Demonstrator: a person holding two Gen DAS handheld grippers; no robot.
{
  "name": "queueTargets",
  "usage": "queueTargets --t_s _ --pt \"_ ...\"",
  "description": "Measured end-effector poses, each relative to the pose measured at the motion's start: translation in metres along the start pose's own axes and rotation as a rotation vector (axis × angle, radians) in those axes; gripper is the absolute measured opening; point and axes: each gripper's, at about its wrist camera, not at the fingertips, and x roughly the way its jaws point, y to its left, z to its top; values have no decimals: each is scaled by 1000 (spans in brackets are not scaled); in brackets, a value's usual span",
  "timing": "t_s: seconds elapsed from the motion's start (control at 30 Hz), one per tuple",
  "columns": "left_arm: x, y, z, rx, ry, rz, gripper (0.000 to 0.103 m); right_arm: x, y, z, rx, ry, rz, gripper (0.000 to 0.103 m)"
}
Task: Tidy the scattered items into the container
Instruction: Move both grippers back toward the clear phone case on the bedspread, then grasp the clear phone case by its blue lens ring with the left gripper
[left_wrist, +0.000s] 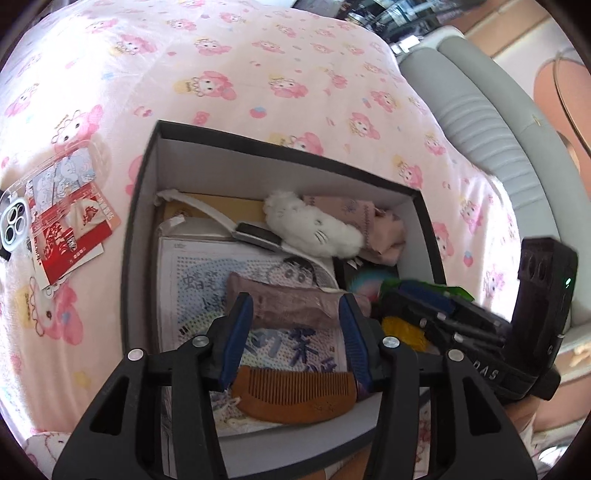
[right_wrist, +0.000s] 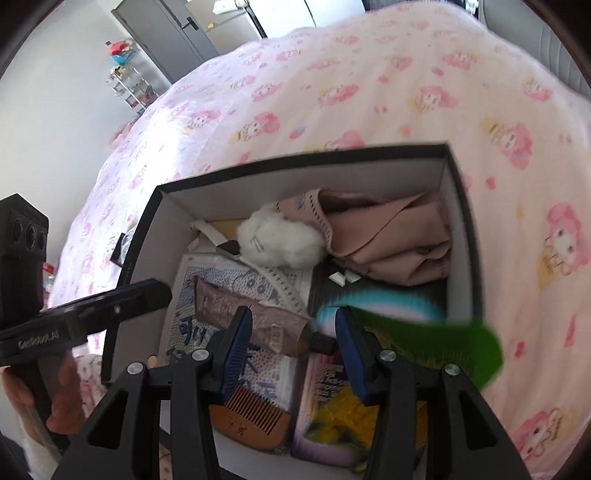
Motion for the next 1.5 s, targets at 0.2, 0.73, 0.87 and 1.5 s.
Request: queueTargets --t_s 0.2,0.73,0.87,1.5 --pt "13 -12 -15 60 70 -14 44 -28 9 -6 -49 -118 -43 44" --pt "65 -5 -1 -58 192 3 41 13 23 -18 -204 112 -119 32" --pt "51 -9 -8 -58 154 -35 41 22 17 -15 -177 120 -151 32" --pt "-127 72 -37 -221 -218 33 41 -32 160 11 -364 -20 52 33"
